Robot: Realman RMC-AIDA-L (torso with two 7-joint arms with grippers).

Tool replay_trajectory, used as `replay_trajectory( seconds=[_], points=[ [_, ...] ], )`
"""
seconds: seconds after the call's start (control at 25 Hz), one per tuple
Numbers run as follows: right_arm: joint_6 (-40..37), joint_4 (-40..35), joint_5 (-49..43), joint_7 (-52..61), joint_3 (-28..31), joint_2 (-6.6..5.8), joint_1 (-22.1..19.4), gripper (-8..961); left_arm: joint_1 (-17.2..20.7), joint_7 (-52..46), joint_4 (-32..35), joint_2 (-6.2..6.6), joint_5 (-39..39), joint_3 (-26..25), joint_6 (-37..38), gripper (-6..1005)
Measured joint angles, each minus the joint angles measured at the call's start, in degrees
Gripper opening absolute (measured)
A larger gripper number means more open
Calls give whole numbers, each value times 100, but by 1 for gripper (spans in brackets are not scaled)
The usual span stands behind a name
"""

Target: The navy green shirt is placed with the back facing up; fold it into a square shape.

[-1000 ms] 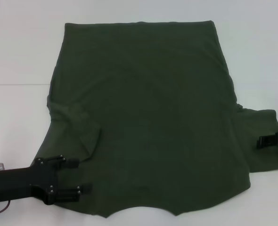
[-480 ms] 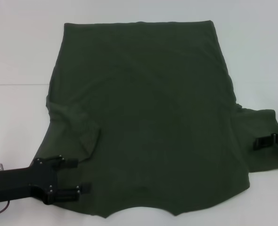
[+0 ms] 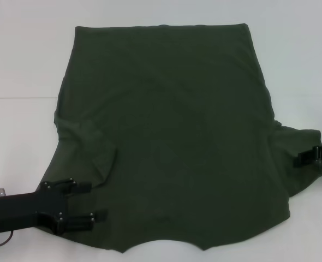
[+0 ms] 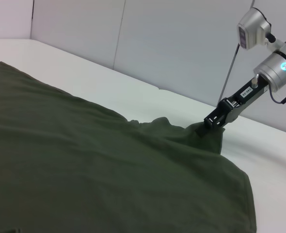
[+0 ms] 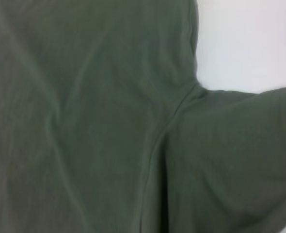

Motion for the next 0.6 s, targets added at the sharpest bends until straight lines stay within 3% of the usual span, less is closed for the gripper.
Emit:
replay_trajectory(
  seconds=[0.36, 0.6],
  points=[
    [46, 3, -4, -39, -7, -5, 0, 497, -35, -26, 6, -2, 0, 0, -64, 861],
    [48, -3, 1, -58, 0, -13, 0, 176, -38, -73, 6, 0, -1, 0, -72, 862]
  ],
)
